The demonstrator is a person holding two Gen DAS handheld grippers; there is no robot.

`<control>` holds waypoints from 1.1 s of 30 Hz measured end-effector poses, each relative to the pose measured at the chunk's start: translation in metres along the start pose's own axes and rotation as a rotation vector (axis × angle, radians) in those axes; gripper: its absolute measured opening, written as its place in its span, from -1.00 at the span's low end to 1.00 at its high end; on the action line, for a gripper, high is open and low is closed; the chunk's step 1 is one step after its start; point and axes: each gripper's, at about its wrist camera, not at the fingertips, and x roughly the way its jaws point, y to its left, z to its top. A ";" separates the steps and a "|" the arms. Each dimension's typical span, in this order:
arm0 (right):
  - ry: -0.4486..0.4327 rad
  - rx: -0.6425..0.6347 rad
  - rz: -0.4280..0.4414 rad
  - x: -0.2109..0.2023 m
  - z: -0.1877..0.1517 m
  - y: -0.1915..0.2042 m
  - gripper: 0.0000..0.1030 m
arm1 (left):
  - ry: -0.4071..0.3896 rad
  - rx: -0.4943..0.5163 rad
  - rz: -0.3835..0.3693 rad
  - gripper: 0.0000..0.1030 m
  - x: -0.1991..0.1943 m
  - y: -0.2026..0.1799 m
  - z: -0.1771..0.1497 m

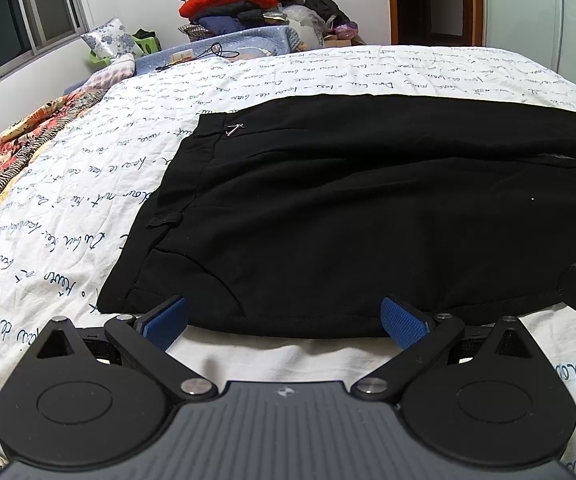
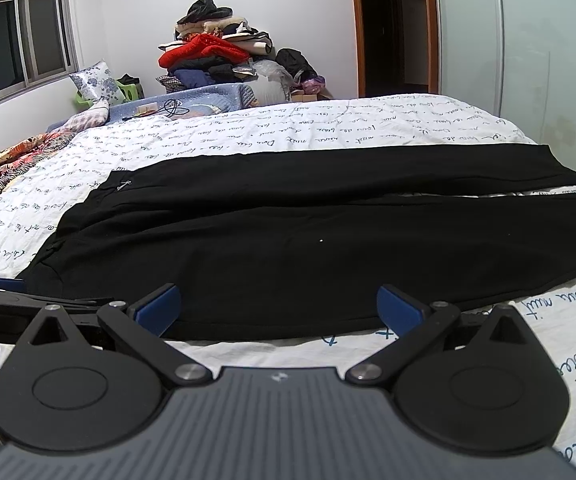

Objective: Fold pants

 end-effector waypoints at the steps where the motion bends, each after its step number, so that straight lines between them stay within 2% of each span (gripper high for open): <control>1: 0.001 -0.001 0.001 0.000 0.000 0.000 1.00 | 0.001 0.001 0.001 1.00 0.001 0.000 0.000; 6: -0.015 -0.023 0.027 0.005 0.001 -0.002 1.00 | -0.007 0.007 0.010 1.00 0.006 0.005 0.004; 10: -0.106 -0.103 0.125 0.005 0.011 -0.005 1.00 | -0.064 0.039 0.046 1.00 0.010 0.017 0.022; 14: -0.103 -0.207 0.108 0.021 0.037 -0.003 1.00 | -0.138 0.087 0.125 1.00 0.023 0.031 0.049; 16: -0.095 -0.233 0.095 0.035 0.053 -0.004 1.00 | -0.139 0.090 0.139 1.00 0.033 0.040 0.065; 20: -0.084 -0.258 0.179 0.061 0.080 -0.011 1.00 | -0.120 0.024 0.080 1.00 0.061 0.068 0.100; 24: -0.112 -0.356 0.272 0.097 0.110 -0.012 1.00 | -0.161 0.084 0.124 1.00 0.092 0.079 0.134; 27: -0.081 -0.437 0.353 0.134 0.131 -0.016 1.00 | -0.164 0.134 0.077 1.00 0.117 0.091 0.157; 30: -0.017 -0.459 0.419 0.172 0.152 -0.026 1.00 | -0.121 0.174 -0.041 1.00 0.147 0.107 0.174; 33: 0.001 -0.510 0.444 0.201 0.168 -0.034 1.00 | -0.125 0.256 -0.131 1.00 0.173 0.119 0.182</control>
